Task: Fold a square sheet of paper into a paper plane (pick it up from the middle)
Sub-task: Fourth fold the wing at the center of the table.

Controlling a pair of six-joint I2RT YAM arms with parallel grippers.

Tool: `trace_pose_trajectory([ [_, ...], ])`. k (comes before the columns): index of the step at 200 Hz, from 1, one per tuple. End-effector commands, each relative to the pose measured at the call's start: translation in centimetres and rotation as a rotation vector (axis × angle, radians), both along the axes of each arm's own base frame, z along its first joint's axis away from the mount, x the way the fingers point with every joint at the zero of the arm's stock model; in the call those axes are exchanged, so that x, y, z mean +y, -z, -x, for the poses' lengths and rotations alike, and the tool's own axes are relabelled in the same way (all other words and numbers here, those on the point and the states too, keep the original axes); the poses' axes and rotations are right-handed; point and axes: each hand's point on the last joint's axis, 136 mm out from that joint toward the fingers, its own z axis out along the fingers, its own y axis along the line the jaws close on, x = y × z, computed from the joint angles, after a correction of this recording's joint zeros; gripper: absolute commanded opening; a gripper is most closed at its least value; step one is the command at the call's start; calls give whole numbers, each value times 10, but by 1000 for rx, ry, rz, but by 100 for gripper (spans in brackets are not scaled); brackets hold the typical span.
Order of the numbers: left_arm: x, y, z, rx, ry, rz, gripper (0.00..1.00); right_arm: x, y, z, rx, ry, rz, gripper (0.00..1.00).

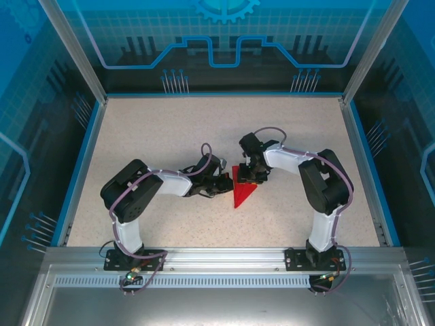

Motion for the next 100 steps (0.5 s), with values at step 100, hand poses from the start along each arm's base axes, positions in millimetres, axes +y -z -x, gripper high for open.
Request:
trace_pose_trajectory([
  [100,-5,-46,11,-86,23,147,1,-13,62,44,178,21,115,49],
])
